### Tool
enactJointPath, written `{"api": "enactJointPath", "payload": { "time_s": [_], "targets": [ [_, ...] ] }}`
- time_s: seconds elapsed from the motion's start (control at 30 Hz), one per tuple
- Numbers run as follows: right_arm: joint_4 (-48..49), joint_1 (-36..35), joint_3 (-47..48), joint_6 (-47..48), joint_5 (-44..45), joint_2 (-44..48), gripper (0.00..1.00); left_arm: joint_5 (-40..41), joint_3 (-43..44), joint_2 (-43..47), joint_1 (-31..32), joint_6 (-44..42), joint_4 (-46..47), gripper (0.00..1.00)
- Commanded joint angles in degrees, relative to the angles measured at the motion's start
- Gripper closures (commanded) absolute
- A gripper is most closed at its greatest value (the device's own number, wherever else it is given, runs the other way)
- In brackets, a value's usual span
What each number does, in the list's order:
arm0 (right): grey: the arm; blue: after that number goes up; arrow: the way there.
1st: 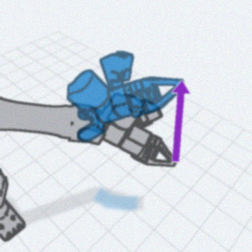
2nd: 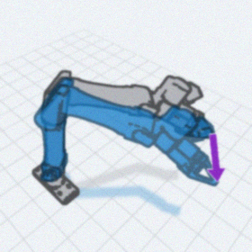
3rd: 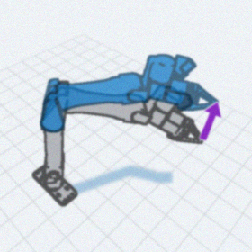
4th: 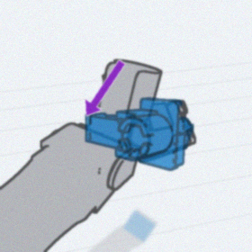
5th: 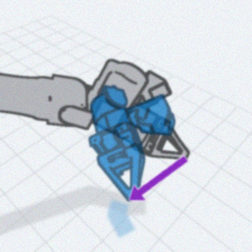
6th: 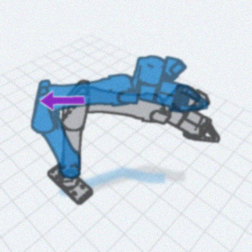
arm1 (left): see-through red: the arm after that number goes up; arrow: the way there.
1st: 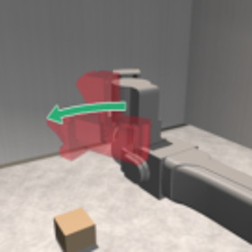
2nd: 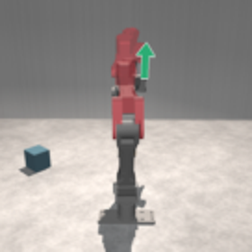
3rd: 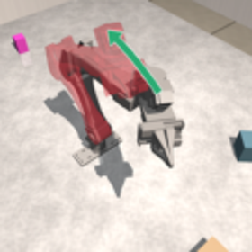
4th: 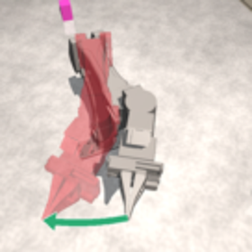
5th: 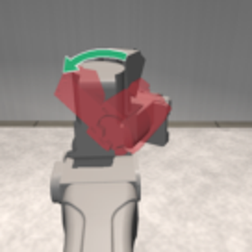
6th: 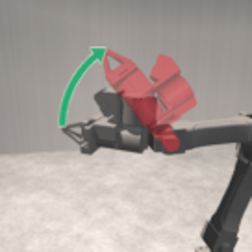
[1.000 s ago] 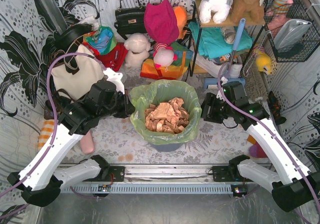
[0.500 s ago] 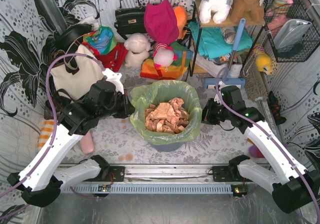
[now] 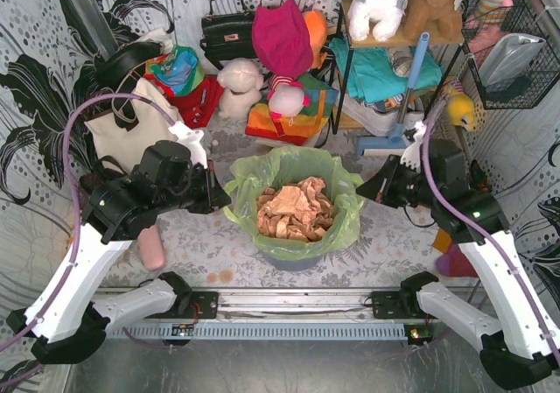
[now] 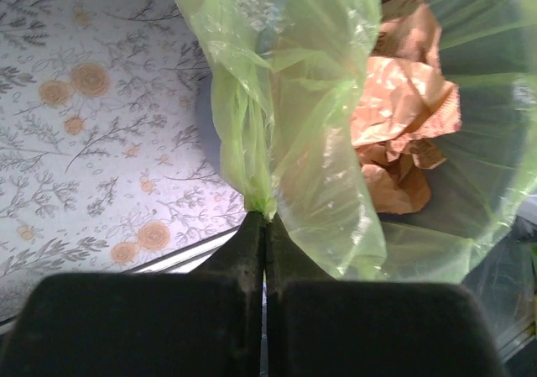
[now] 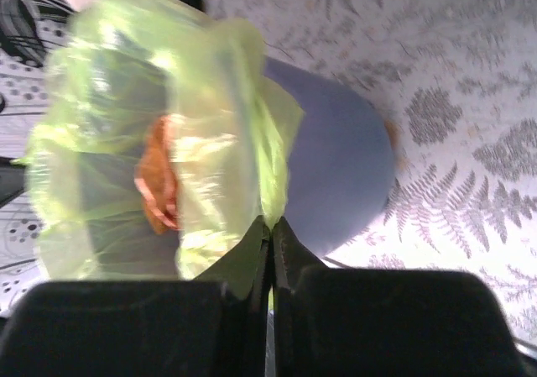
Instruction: Tie the trash bag
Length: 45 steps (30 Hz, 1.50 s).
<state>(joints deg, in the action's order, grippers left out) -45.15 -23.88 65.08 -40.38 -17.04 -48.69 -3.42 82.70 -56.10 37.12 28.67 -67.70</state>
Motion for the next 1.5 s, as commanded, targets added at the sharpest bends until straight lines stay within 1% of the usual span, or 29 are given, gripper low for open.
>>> {"api": "enactJointPath", "payload": {
  "time_s": [0.0, 0.13, 0.23, 0.3, 0.37, 0.43, 0.53, 0.6, 0.63, 0.67, 0.7, 0.77, 0.8, 0.97, 1.03, 1.1, 1.17, 1.3, 1.37, 1.43, 1.47],
  "targets": [
    [-0.1, -0.1, 7.6, 3.0, 0.0, -0.5, 1.0, -2.1, 3.7, 0.0, -0.2, 0.3, 2.0, 1.0],
    [4.6, -0.1, 12.0, 3.8, -4.8, -4.1, 1.0, -2.6, 7.9, -3.2, -0.2, -1.3, 2.7, 1.0],
    [10.1, -0.1, 13.3, 2.9, -9.1, -6.4, 1.0, -1.2, 11.5, -5.0, -0.2, -2.5, 3.2, 1.0],
    [14.1, -0.1, 13.4, 2.2, -10.8, -7.8, 1.0, -0.1, 13.7, -6.3, -0.1, -3.7, 3.8, 1.0],
    [15.2, -0.1, 13.8, 2.0, -11.0, -9.5, 1.0, 0.2, 14.1, -7.6, -0.2, -4.8, 4.2, 1.0],
    [12.3, -0.1, 14.2, 2.5, -8.5, -10.5, 1.0, -0.1, 12.7, -8.0, -0.2, -5.1, 4.5, 1.0],
    [3.9, -0.1, 13.8, 4.1, 0.5, -9.8, 1.0, 0.5, 7.0, -6.7, -0.2, -5.1, 5.0, 1.0],
    [-1.4, -0.1, 12.0, 4.4, 6.3, -8.3, 1.0, 0.7, 4.0, -5.7, -0.2, -4.5, 5.1, 1.0],
    [-2.9, -0.1, 10.5, 4.2, 7.6, -7.1, 0.93, 0.5, 2.7, -5.1, -0.2, -4.1, 5.0, 1.0],
    [-3.9, -0.1, 8.6, 3.6, 8.2, -6.0, 0.83, 0.3, 1.7, -4.5, -0.3, -3.8, 5.0, 1.0],
    [-4.4, -0.1, 6.6, 3.0, 8.2, -4.5, 0.76, -0.1, 0.8, -3.9, -0.2, -3.4, 5.0, 1.0],
    [-4.2, -0.1, 2.3, 1.1, 6.6, -1.7, 0.66, -0.6, -0.6, -2.9, -0.2, -2.7, 4.8, 1.0],
    [-3.5, -0.1, 0.3, 0.3, 5.3, -0.4, 0.63, -0.9, -1.1, -2.4, -0.2, -2.3, 4.6, 1.0],
    [-0.3, -0.1, -8.4, -3.8, -2.7, 3.8, 0.55, -1.6, -1.3, -1.0, -0.2, -0.8, 3.4, 1.0],
    [2.7, -0.2, -11.7, -5.5, -6.7, 4.9, 0.52, -1.9, -1.2, -0.5, -0.3, -0.4, 3.5, 1.0],
    [5.4, -0.1, -14.2, -6.7, -8.8, 5.2, 0.5, -2.4, -1.2, -0.3, -0.2, -0.1, 3.9, 1.0],
    [8.2, -0.1, -16.2, -7.4, -9.8, 4.9, 0.51, -3.3, -1.1, -0.3, -0.2, 0.1, 4.6, 1.0],
    [14.9, -0.1, -19.8, -8.8, -12.6, 3.2, 0.55, -5.0, -0.4, -0.8, -0.2, 0.3, 6.2, 1.0],
    [17.8, -0.1, -21.8, -9.9, -14.0, 2.5, 0.63, -5.8, 0.3, -1.3, -0.2, 0.2, 6.5, 1.0],
    [18.9, -0.1, -22.6, -10.3, -14.4, 2.2, 0.78, -6.6, 1.2, -1.7, -0.3, 0.1, 6.7, 1.0],
    [19.1, -0.1, -22.7, -10.2, -14.2, 2.3, 0.87, -7.1, 1.7, -1.8, -0.2, 0.0, 7.0, 1.0]
  ]
}}
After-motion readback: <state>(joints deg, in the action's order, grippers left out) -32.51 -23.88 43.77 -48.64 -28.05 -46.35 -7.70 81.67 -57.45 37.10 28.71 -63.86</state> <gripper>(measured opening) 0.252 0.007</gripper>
